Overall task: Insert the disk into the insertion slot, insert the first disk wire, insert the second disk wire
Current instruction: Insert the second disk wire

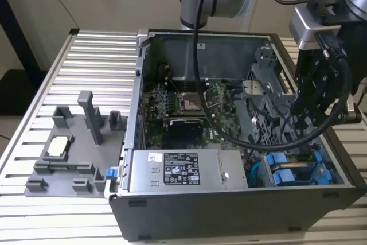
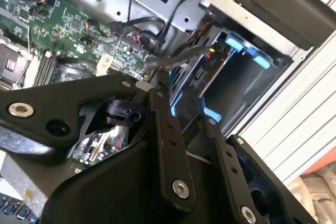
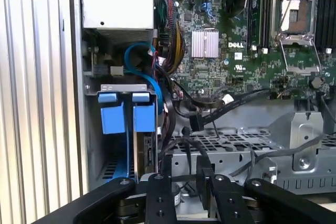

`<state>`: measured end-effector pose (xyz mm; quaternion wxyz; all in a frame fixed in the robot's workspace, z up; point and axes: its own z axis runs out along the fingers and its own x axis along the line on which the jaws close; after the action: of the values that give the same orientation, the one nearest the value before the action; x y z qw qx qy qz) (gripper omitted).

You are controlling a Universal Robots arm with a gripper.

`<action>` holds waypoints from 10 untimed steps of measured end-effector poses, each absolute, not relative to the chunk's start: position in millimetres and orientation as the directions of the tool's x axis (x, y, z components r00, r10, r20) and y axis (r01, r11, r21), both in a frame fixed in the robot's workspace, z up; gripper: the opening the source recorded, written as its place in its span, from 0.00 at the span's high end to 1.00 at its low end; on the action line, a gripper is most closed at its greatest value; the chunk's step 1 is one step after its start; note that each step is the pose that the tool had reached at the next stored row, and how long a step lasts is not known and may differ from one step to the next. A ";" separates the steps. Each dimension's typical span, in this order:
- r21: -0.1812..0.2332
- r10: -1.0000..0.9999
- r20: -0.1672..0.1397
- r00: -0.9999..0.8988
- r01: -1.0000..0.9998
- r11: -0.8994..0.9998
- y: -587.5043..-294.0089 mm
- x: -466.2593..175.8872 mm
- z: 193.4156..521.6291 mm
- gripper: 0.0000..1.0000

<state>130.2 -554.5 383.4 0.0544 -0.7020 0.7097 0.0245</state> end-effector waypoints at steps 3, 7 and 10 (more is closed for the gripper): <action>-0.042 -0.994 -0.112 -0.011 -0.999 0.016 -554.3 118.4 383.1 0.67; -0.044 -0.994 -0.111 -0.013 -0.999 0.018 -553.1 102.1 381.8 0.67; -0.045 -0.994 -0.108 -0.013 -0.999 0.018 -547.5 91.5 380.4 0.67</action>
<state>91.5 -547.5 380.4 0.0545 -0.7004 0.7114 0.0221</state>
